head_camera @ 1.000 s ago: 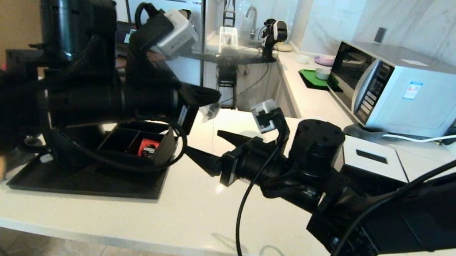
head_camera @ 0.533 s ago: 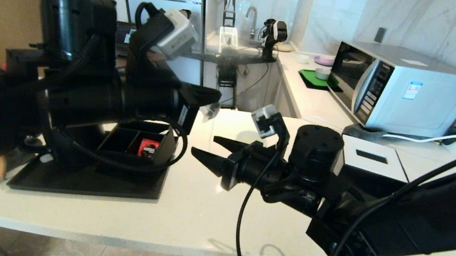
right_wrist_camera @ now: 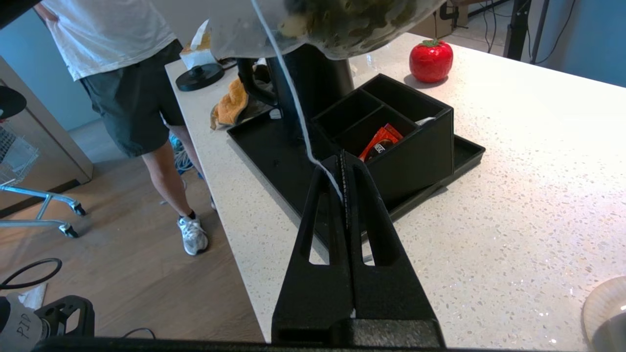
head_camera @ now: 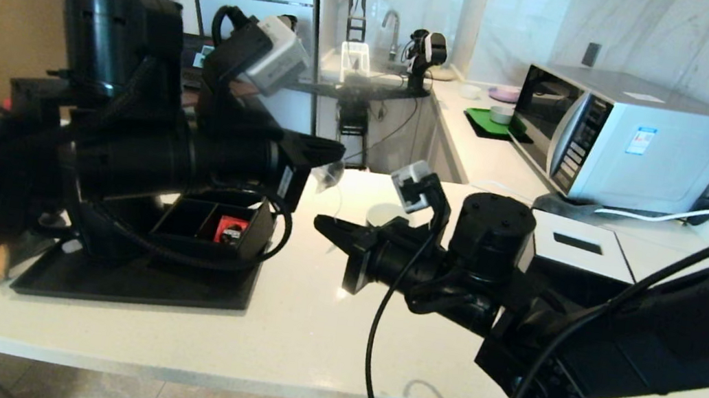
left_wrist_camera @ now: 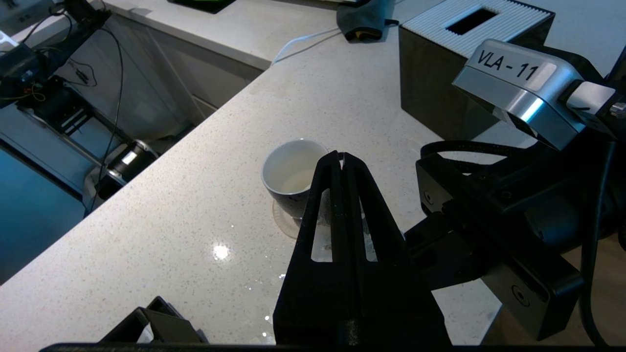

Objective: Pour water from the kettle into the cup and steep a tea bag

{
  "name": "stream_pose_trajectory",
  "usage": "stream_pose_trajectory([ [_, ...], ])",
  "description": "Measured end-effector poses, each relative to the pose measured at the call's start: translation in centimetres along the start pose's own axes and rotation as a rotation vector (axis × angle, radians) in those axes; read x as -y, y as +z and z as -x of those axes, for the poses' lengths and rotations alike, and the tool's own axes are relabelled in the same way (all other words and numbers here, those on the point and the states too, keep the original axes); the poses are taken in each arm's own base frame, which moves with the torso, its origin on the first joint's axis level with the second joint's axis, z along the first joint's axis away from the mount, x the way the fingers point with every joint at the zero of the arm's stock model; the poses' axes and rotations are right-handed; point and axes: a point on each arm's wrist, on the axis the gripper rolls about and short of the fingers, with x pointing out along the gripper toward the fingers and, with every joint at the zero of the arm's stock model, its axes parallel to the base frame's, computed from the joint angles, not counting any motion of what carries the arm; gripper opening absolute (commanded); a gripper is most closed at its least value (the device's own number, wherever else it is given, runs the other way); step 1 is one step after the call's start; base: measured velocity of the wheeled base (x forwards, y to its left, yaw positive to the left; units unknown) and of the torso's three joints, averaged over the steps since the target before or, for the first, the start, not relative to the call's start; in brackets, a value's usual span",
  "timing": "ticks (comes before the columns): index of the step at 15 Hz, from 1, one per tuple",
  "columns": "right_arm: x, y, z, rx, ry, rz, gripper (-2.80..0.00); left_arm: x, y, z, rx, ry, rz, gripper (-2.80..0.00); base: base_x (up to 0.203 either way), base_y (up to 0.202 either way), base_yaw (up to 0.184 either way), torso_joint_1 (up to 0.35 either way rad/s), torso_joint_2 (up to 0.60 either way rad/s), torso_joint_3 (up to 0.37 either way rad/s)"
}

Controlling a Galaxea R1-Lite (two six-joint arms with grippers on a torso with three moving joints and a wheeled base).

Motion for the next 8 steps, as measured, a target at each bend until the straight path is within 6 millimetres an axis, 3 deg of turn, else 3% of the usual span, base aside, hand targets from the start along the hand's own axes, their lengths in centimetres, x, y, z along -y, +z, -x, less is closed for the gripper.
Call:
stream_pose_trajectory([
  [8, 0.15, 0.22, 0.02, 0.007, -0.01, 0.004, -2.8, 0.49, -0.82, 0.51, -0.027, -0.011, 0.006, -2.8, 0.0, 0.0, 0.0, 0.0, 0.0, 0.0],
])
